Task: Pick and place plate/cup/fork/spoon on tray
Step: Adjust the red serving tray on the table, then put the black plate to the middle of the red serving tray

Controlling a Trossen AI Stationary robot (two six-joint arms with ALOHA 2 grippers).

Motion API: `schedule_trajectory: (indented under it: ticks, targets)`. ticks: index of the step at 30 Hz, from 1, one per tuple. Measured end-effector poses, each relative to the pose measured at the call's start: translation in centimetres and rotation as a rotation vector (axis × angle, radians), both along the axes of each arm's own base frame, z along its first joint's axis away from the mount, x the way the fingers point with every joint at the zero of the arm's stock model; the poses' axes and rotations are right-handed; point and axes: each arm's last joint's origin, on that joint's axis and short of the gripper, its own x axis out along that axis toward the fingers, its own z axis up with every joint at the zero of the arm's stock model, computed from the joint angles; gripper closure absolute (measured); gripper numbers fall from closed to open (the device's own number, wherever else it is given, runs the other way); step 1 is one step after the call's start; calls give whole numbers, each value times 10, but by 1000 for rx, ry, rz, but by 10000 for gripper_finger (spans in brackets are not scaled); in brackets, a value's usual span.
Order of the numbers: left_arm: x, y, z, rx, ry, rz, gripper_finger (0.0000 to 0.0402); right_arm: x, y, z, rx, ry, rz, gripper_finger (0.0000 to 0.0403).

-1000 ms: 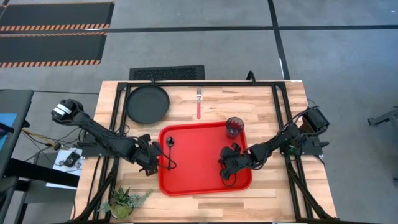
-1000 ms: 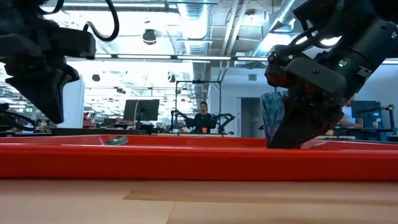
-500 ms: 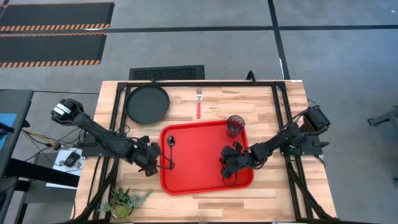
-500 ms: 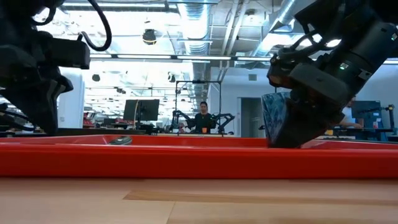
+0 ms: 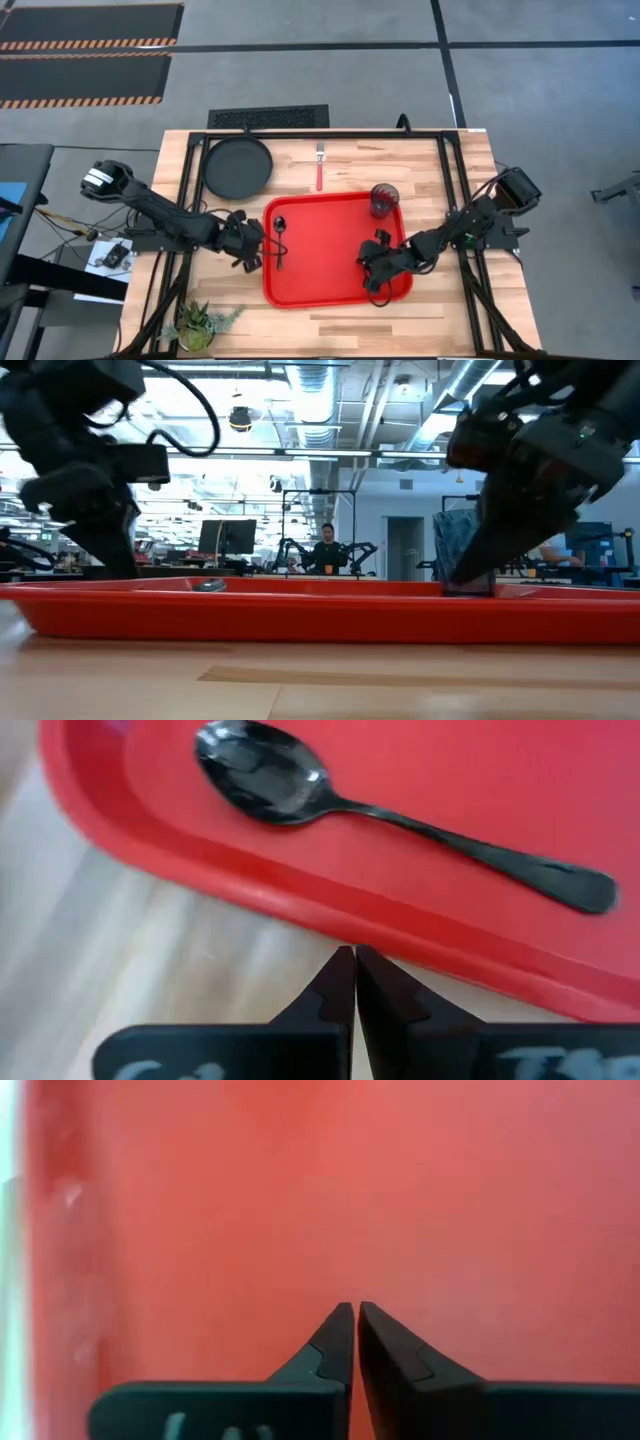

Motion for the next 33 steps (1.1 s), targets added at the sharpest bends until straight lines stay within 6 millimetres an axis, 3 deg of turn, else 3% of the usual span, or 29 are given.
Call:
schedule_trajectory:
  ticks: [5, 13, 17, 21, 26, 33]
  targets:
    - [6, 13, 0, 35, -16, 4, 402, -14, 7, 13, -2, 61, 71, 395]
    - [14, 32, 2, 69, -33, 10, 401, -53, 20, 42, 42, 209, 78, 384]
    - [17, 40, 3, 73, -44, 1, 401, -76, 28, 48, 59, 267, 56, 396]
    - [14, 46, 9, 85, -44, -5, 401, -86, 37, 49, 83, 256, 61, 397]
    - [-2, 52, 26, 89, -54, 6, 401, -79, 46, 41, 63, 224, 111, 392]
    - [-29, 62, 52, 87, -114, 68, 401, -37, 49, 34, 45, 42, 307, 398]
